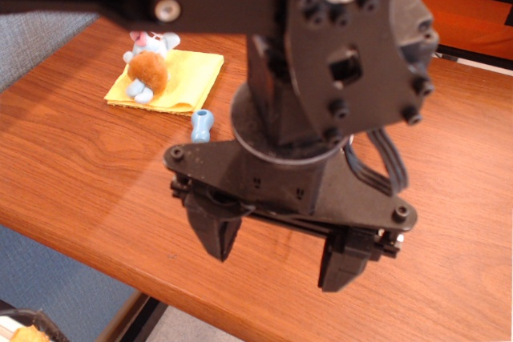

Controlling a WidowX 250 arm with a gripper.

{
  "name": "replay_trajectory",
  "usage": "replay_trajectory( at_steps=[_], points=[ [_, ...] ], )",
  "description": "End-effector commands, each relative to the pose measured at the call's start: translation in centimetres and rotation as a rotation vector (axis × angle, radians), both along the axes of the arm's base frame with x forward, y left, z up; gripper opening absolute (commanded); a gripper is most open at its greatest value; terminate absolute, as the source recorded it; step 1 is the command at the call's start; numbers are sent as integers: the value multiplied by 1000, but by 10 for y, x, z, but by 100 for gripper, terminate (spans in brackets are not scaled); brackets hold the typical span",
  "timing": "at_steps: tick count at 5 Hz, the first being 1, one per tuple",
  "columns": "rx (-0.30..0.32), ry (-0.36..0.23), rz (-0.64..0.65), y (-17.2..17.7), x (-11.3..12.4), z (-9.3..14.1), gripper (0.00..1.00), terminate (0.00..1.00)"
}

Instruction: Take the doll from yellow cloth and place it next to the vessel on the edge of the table.

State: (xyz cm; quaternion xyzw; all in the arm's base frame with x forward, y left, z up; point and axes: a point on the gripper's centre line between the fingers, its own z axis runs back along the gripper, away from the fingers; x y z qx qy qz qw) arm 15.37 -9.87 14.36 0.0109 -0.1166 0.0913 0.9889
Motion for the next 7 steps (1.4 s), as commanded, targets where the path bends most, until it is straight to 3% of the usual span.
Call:
replay_trajectory(
  at_steps=[1, 4, 7],
  points=[
    [0, 0, 0, 0, 0, 0, 100, 0],
    [12, -49, 388, 90, 100, -10, 100, 0],
    [10, -108, 527, 188, 180, -37, 100, 0]
  ],
)
